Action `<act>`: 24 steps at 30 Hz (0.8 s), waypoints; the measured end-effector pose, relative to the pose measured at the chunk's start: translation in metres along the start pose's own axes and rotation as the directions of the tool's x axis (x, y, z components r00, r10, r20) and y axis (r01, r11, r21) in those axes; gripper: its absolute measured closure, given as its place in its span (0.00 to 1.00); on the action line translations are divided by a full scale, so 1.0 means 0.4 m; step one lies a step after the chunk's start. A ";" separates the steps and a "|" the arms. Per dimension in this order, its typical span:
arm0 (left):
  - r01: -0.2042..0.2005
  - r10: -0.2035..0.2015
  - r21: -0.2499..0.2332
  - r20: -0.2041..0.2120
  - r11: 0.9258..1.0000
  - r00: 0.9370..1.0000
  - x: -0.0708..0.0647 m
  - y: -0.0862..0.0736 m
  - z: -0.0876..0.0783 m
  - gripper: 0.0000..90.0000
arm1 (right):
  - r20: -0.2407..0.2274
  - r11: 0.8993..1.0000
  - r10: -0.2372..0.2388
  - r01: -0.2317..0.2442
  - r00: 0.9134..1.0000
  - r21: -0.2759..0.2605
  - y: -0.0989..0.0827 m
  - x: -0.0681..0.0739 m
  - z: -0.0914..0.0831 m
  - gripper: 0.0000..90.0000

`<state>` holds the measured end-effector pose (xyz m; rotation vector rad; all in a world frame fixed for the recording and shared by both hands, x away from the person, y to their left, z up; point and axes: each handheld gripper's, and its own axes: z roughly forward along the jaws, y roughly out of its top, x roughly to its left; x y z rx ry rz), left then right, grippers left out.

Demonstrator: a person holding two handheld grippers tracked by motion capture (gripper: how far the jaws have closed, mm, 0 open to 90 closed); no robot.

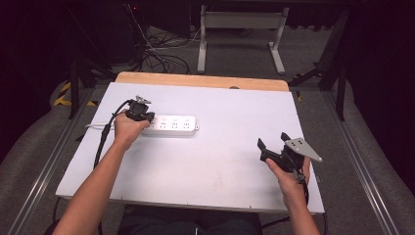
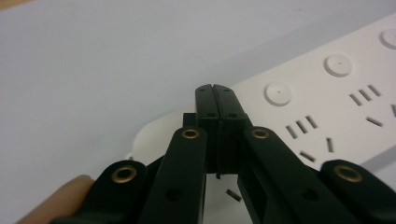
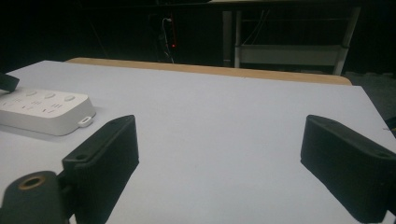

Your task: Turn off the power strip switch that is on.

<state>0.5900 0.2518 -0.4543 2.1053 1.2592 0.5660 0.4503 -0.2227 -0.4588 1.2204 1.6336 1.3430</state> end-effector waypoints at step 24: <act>-0.005 0.001 -0.067 -0.056 0.998 0.998 -0.017 -0.019 0.013 1.00 | -0.005 1.000 -0.008 0.008 1.000 -0.002 0.001 0.008 -0.006 0.13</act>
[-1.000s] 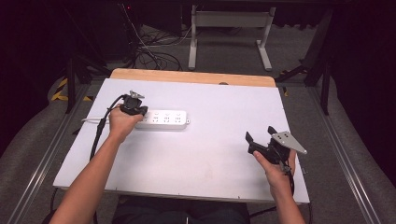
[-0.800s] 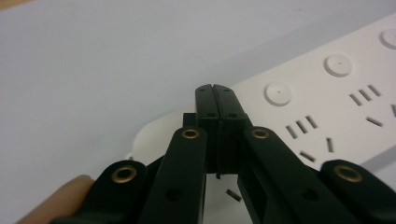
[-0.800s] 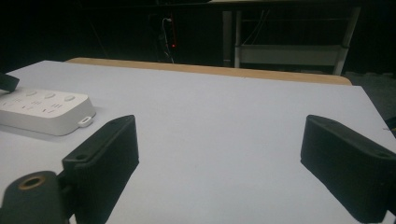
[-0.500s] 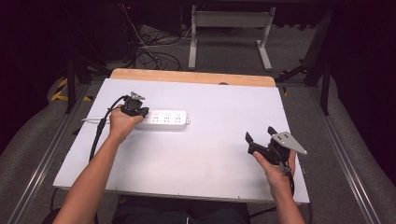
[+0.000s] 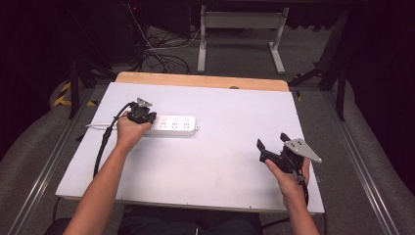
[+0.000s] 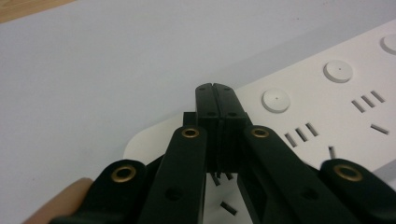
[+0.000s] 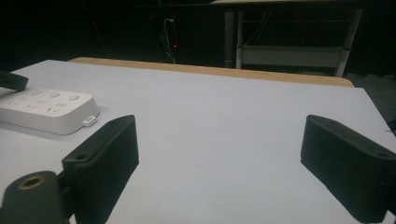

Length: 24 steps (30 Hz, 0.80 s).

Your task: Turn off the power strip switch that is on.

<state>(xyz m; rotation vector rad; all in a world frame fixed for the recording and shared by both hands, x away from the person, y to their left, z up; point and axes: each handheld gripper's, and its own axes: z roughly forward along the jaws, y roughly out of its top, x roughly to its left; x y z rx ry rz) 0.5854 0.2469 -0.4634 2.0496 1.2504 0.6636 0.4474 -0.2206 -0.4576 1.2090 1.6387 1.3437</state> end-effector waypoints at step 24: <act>0.068 -0.068 -0.002 0.026 0.998 0.997 0.008 -0.007 -0.003 1.00 | 0.002 1.000 0.000 0.000 1.000 0.002 -0.001 0.000 -0.001 0.13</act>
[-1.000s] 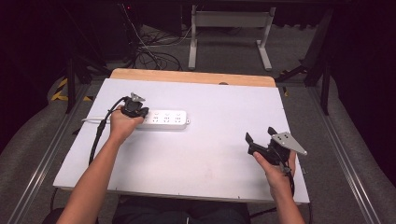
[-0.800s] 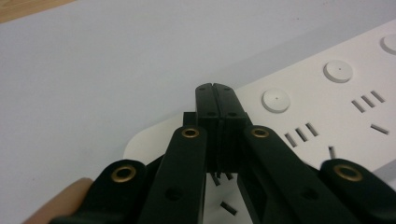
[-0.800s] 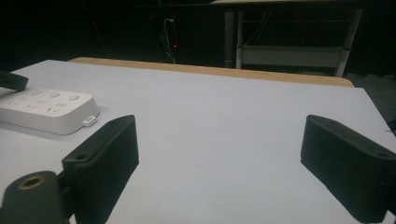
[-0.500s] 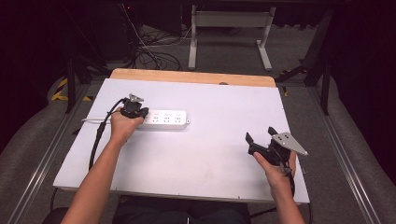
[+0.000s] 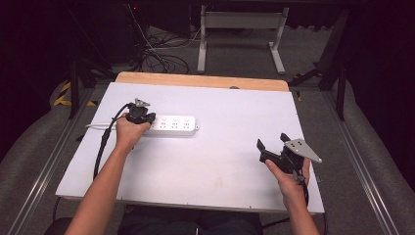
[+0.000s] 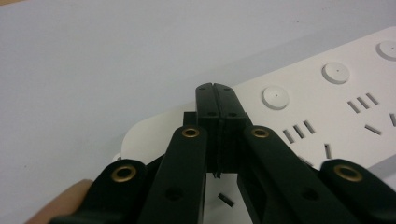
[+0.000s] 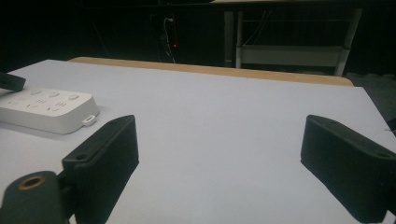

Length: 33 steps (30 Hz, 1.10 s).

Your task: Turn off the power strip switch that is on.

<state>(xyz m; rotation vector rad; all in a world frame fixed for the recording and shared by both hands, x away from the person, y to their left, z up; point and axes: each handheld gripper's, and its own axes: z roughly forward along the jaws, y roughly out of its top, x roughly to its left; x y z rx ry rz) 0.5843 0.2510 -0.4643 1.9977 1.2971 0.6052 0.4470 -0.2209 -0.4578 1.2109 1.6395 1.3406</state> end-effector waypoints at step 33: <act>0.064 -0.059 -0.071 0.059 0.995 0.996 0.030 -0.001 -0.048 1.00 | 0.005 1.000 0.013 -0.013 1.000 -0.001 -0.001 -0.004 -0.001 0.13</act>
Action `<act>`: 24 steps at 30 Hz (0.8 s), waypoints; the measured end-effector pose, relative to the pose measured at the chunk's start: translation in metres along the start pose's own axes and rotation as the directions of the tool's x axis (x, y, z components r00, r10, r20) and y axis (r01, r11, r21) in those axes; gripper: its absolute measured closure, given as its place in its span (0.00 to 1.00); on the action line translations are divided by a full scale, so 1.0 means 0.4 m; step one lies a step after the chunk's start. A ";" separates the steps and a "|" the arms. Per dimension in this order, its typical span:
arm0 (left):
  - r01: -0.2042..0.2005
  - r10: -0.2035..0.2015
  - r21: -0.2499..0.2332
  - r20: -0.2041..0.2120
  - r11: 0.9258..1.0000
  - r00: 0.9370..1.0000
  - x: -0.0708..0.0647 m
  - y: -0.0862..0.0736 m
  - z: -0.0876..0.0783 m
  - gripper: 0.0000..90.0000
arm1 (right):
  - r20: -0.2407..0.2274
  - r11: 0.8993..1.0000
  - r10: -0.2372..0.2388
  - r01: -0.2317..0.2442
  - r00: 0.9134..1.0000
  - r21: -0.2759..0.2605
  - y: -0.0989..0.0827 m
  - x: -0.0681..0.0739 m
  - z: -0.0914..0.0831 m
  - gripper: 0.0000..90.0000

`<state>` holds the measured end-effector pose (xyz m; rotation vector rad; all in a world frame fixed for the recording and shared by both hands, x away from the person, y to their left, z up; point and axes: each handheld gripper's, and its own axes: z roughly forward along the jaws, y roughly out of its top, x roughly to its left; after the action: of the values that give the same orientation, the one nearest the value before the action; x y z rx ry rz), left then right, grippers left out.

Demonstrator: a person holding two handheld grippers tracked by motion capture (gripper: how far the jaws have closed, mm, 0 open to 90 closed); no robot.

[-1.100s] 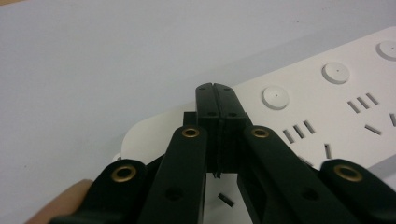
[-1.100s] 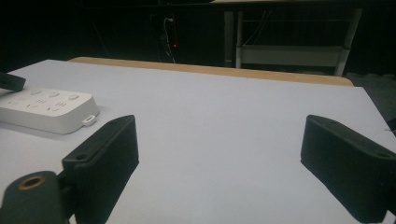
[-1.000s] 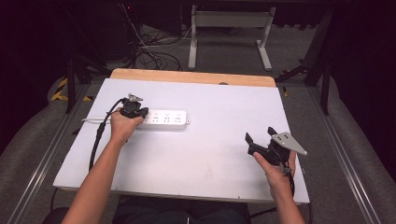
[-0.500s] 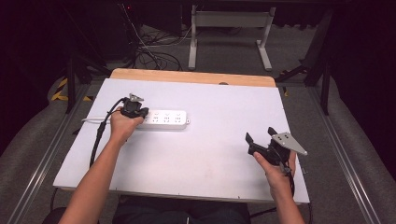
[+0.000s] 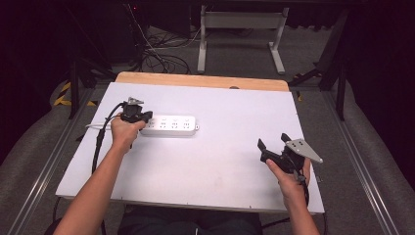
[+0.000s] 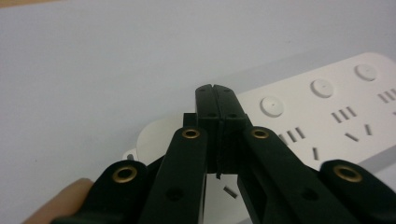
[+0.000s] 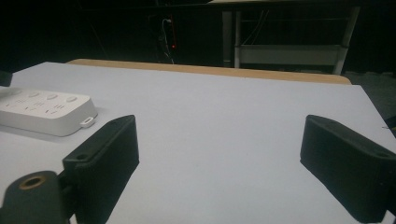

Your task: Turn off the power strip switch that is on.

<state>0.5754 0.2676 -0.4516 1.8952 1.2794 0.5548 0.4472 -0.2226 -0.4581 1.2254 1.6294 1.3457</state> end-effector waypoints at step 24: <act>0.073 -0.105 -0.454 -0.046 0.888 0.993 0.026 -0.098 -0.307 1.00 | -0.002 1.000 -0.004 0.004 1.000 0.001 0.001 0.004 0.003 0.13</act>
<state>0.4697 0.3283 -0.4081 1.4330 1.1527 0.7994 0.4480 -0.2206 -0.4577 1.2210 1.6334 1.3443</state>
